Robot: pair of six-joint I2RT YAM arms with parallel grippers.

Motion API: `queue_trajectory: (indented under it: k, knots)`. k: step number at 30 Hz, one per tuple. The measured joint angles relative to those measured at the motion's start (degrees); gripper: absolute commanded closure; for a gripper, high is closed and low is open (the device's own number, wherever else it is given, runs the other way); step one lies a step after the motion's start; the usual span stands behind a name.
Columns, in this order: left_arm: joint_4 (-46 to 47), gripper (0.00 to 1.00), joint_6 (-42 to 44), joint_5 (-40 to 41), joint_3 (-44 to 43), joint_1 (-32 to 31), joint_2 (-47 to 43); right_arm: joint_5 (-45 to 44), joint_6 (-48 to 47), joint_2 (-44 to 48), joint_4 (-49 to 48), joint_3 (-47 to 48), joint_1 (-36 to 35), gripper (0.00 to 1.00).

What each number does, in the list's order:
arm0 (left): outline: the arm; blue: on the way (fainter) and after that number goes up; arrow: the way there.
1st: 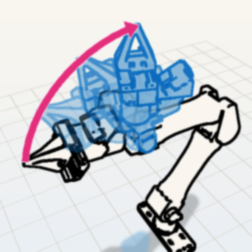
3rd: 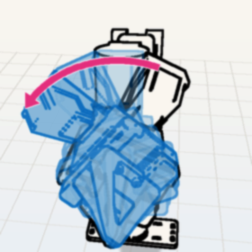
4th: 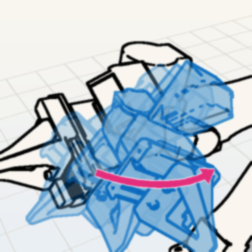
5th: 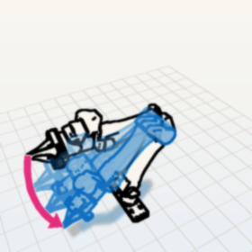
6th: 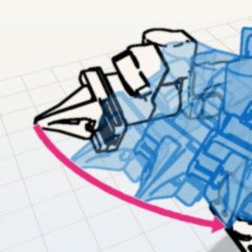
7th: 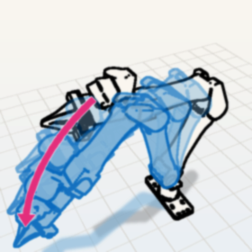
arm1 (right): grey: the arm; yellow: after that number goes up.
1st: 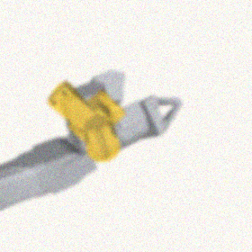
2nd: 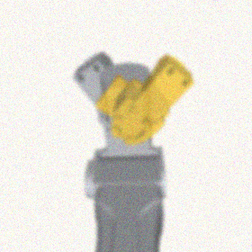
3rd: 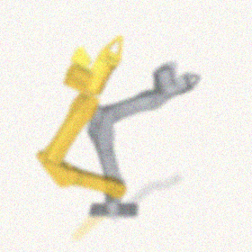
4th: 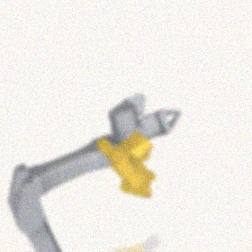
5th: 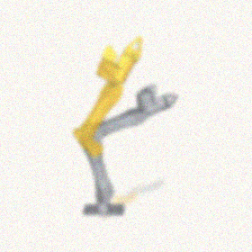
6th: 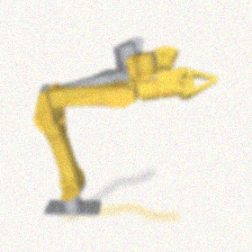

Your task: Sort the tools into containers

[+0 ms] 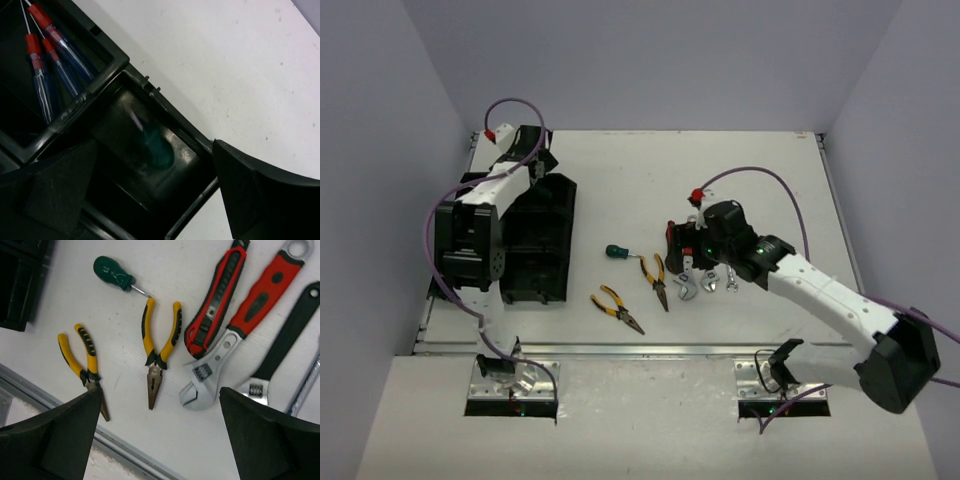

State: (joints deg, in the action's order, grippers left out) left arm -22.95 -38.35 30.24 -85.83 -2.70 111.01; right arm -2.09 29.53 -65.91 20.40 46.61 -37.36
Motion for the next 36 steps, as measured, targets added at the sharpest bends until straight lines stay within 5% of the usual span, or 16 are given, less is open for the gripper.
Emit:
queue_trajectory:
  k: [7, 15, 18, 20, 25, 31, 36]
  knots:
    - [-1.17, 0.00, -1.32, -3.23, 6.67, 0.00, -12.83, 5.24, -8.19, -23.85, 0.82, 15.47, -0.25, 0.06]
    - [3.41, 0.00, -1.56, -18.14, 22.62, 0.00, -47.08, 7.58, -21.25, -47.89, 2.48, 36.20, -1.89, 0.20]
    - [5.11, 0.00, -0.51, -24.02, 28.71, 0.00, -54.55, 7.99, -26.85, -53.41, 3.02, 40.22, -3.94, 0.29]
    - [4.90, 0.00, 0.88, -28.03, 32.21, 0.00, -58.22, 8.46, -30.17, -56.48, 3.39, 41.77, -5.68, 0.44]
    - [2.20, 0.00, 5.26, -33.13, 37.04, 0.00, -62.10, 8.99, -34.84, -61.37, 4.09, 45.51, -8.01, 0.77]
    - [1.04, 0.00, 8.60, -36.47, 40.25, 0.00, -65.27, 11.16, -35.52, -60.64, 1.00, 43.56, -7.72, 0.94]
    - [8.60, 0.00, 6.17, -46.50, 48.04, 0.00, -64.14, 11.12, -30.60, -52.11, -3.63, 32.84, -7.49, 0.96]
